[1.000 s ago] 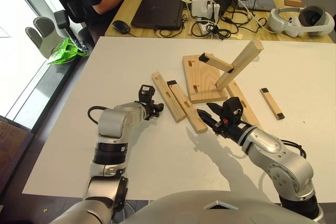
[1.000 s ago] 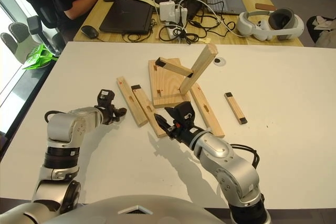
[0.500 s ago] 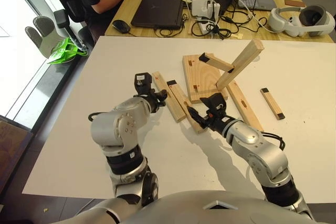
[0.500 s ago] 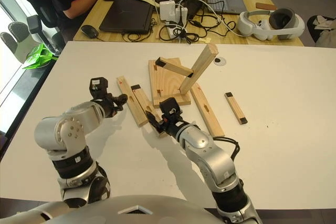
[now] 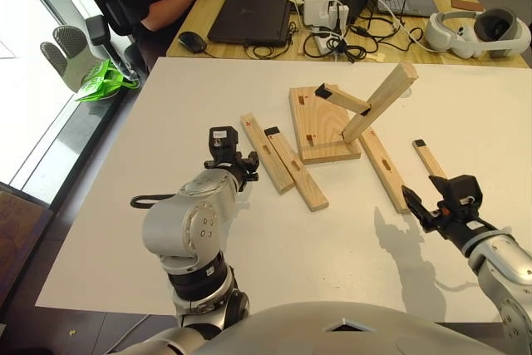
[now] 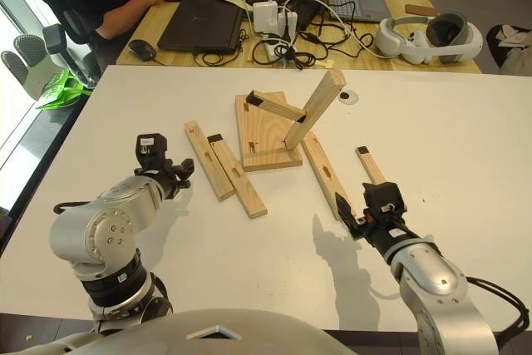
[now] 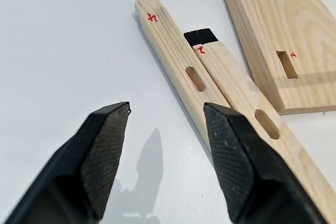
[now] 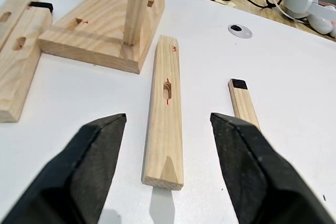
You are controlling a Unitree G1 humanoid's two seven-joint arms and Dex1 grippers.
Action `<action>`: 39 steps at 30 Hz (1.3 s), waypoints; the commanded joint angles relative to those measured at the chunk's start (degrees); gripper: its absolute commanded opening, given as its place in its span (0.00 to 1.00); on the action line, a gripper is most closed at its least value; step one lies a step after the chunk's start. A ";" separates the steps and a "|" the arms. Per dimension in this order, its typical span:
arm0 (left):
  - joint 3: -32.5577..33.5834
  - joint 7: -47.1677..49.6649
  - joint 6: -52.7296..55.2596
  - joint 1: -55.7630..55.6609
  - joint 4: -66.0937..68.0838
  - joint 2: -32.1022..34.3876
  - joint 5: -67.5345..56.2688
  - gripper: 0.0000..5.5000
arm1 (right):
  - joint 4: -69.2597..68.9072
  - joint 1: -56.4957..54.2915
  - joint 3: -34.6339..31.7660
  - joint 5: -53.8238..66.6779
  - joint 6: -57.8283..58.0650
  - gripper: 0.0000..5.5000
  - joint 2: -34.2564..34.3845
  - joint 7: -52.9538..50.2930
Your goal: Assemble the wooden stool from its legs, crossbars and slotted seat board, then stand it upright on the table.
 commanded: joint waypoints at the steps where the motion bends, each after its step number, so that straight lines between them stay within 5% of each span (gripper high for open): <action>1: -4.03 0.97 -2.76 0.31 0.59 -4.64 1.16 0.47 | 0.56 -0.55 -0.84 1.22 -2.61 0.54 1.04 1.41; 13: -3.80 0.62 -1.67 2.07 4.51 -12.49 -0.40 0.47 | 0.65 -9.41 5.81 1.70 0.16 0.54 7.05 -3.86; 18: -3.74 -4.28 -5.19 -4.78 12.37 -3.60 -3.02 0.47 | 0.04 -11.99 8.79 1.38 1.28 0.54 9.20 -6.61; 26: -19.43 -15.12 -10.77 -10.32 22.42 13.58 -3.53 0.47 | -1.00 -12.35 11.52 1.03 2.64 0.54 11.57 -9.77; 30: -21.70 -18.43 -13.29 -10.35 23.52 19.86 -3.11 0.47 | -1.10 -11.68 11.31 0.63 2.34 0.54 11.40 -10.17; 39: -19.89 -17.17 -13.44 -9.26 18.40 20.77 -1.51 0.47 | 4.84 -1.08 -2.86 -0.95 -2.56 0.54 2.42 -2.17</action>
